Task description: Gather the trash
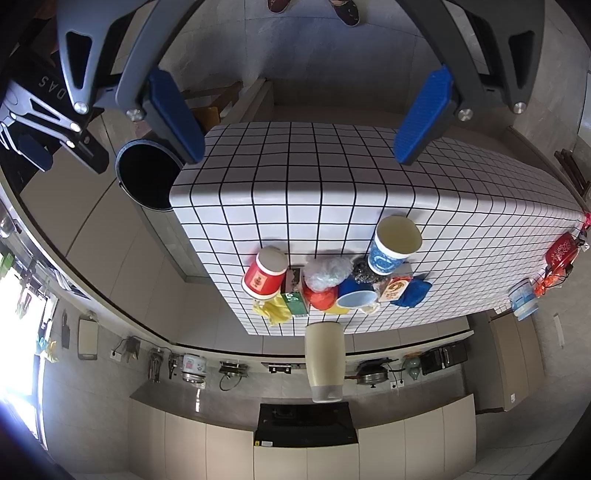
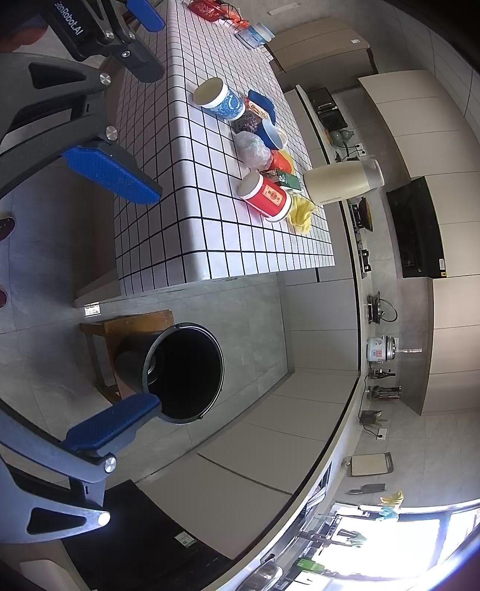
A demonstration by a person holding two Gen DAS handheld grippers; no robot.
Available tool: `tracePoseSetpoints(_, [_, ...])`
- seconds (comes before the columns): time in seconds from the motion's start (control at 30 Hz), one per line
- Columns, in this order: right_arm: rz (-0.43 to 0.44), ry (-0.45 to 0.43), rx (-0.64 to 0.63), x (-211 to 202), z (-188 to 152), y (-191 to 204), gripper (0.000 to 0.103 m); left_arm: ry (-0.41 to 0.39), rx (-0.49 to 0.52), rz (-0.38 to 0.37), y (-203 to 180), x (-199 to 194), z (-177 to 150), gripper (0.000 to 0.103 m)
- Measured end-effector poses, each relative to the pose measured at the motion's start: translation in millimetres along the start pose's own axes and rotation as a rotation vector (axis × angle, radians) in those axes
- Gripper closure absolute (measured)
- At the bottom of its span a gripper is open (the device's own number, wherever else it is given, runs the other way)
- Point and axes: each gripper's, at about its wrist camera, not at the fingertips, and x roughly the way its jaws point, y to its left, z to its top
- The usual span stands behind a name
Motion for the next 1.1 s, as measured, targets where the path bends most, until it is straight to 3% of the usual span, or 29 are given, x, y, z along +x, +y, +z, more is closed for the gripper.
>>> tracePoseSetpoints(1.1, [-0.009,0.005,-0.007,3.8,2.2,8.9,0.0,0.008,-0.023,0.002,13.4,7.5,2.4,0.0])
